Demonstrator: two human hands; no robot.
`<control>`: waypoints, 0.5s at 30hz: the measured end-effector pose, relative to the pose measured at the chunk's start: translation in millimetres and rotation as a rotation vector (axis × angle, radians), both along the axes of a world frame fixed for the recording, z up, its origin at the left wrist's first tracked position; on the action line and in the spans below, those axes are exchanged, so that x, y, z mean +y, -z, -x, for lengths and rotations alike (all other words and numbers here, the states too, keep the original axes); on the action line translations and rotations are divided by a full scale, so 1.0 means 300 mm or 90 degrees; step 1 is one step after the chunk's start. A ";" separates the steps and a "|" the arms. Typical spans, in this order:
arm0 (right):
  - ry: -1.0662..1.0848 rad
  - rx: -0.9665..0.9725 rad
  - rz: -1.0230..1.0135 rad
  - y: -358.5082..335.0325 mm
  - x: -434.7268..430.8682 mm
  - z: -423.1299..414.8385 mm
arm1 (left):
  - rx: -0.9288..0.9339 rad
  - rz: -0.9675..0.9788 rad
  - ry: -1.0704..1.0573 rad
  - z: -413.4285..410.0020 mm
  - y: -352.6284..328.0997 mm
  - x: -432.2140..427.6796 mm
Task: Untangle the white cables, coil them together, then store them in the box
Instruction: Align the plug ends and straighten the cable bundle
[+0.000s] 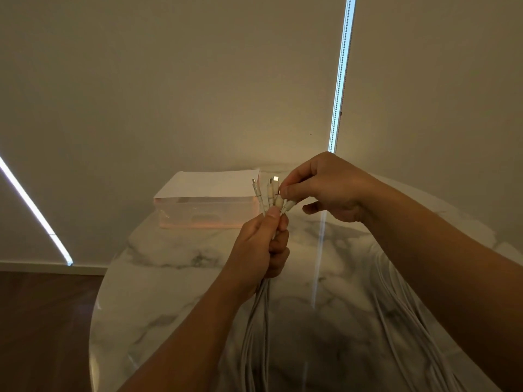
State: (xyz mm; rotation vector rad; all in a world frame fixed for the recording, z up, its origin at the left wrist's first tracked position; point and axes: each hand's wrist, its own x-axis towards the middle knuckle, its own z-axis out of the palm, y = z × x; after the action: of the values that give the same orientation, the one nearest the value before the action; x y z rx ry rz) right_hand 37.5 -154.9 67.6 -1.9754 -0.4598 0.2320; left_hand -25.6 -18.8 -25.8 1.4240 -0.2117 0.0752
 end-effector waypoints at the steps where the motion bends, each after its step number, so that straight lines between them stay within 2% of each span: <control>1: 0.015 0.002 -0.013 -0.002 0.002 -0.001 | -0.007 -0.005 -0.001 0.001 -0.001 -0.001; 4: 0.051 -0.011 -0.047 -0.016 0.001 -0.003 | -0.027 -0.026 -0.011 0.005 -0.001 -0.007; 11: 0.059 0.003 -0.039 -0.001 0.017 -0.009 | -0.034 -0.052 -0.022 0.003 0.004 -0.006; 15: 0.111 -0.134 -0.055 0.034 0.017 0.006 | -0.026 0.013 -0.067 0.000 0.004 -0.004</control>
State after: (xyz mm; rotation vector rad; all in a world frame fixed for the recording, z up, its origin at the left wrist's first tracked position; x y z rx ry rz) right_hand 35.8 -149.8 57.3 -1.9497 -0.4214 -0.1063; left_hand -25.5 -20.1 -27.0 1.4141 -0.1693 0.1926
